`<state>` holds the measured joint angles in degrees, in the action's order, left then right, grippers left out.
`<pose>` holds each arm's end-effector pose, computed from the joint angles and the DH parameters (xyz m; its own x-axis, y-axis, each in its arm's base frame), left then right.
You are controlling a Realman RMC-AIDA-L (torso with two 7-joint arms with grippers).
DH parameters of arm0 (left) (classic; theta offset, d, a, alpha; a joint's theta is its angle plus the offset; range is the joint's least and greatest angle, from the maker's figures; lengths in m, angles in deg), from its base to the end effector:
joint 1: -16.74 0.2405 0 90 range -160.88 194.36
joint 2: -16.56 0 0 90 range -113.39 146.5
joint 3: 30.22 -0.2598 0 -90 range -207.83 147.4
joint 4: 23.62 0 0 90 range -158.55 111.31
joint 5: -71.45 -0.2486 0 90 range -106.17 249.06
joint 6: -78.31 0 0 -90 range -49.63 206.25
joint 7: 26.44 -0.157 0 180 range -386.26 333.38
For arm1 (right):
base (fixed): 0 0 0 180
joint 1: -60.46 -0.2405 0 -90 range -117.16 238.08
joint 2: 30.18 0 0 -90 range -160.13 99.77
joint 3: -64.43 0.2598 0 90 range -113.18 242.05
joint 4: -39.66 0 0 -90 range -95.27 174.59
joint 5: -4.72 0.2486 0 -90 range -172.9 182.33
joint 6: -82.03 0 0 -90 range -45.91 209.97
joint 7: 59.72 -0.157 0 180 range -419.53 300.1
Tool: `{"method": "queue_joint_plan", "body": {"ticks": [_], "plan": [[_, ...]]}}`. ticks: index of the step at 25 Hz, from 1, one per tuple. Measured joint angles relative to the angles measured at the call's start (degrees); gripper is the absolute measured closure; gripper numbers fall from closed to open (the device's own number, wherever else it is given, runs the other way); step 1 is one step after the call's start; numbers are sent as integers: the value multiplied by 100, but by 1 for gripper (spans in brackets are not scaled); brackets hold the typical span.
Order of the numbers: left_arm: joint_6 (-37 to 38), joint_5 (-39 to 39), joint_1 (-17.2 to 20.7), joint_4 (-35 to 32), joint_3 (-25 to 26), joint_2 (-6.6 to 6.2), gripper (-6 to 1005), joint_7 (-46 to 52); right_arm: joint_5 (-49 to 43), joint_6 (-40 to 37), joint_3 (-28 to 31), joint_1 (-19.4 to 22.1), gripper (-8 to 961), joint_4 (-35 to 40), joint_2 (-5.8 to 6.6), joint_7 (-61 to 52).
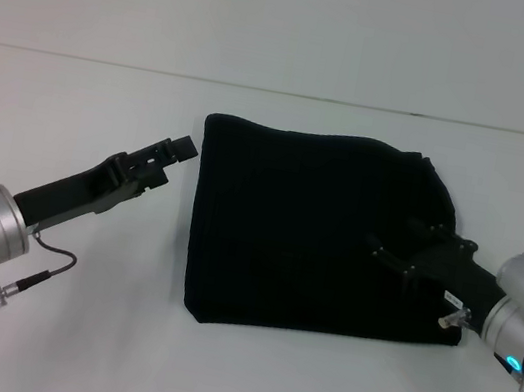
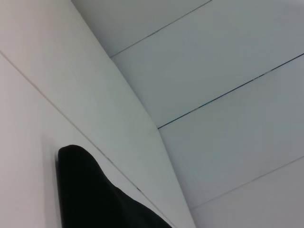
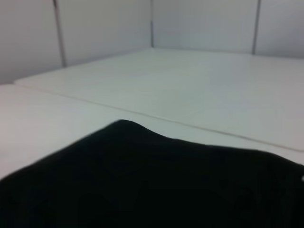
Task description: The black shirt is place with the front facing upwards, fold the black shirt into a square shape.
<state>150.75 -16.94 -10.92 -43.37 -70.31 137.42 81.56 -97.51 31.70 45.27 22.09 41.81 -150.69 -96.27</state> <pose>-0.3164 0.3707 -0.0494 -0.0931 0.6664 0.7398 0.9108 -0.2430 0.3336 0.3248 0.3942 -0.1124 0.8017 -0.3094 -0.5114 -0.5838 -0.5889 -0.5588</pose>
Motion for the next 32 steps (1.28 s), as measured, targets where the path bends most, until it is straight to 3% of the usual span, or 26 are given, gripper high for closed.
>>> {"method": "queue_joint_plan", "body": {"ticks": [5, 12, 22, 32], "plan": [[-117, -14, -22, -3, 2, -11, 51, 1, 272, -131, 3, 95, 223, 22, 13, -12], [-125, -5, -28, 2, 3, -35, 51, 1, 695, -1048, 1, 169, 223, 51, 7, 174], [-160, -16, -13, 38, -4, 7, 50, 1, 1012, 637, 0, -620, 224, -93, -29, 188], [-120, -21, 26, 42, -33, -13, 51, 16, 1151, 1197, 64, -530, 224, -163, -3, 87]]}}
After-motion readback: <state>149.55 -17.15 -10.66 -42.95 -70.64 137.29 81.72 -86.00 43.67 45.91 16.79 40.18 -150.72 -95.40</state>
